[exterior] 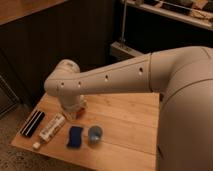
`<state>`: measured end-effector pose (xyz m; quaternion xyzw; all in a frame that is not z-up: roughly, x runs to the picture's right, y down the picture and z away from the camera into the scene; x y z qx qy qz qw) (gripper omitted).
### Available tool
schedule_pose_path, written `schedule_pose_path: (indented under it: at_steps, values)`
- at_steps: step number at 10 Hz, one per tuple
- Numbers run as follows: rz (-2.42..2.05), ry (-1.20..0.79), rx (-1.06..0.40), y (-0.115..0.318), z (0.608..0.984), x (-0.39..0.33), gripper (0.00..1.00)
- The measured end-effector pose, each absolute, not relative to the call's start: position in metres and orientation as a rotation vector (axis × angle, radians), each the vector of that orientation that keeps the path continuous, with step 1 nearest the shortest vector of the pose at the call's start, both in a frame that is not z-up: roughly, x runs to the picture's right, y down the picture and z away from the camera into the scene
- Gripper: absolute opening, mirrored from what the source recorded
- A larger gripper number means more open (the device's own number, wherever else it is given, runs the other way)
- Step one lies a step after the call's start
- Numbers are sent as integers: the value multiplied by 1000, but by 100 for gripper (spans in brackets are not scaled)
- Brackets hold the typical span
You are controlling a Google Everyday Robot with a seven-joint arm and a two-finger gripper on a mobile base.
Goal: Stand the bottle upright
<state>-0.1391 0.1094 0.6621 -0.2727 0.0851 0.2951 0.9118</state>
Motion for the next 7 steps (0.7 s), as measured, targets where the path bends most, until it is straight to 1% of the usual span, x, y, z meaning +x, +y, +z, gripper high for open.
schedule_pose_path:
  at_steps: [4,7]
  values:
    - [556,156,-563,109,662,-143,65]
    - [344,-5,-530,97,657,-184,65]
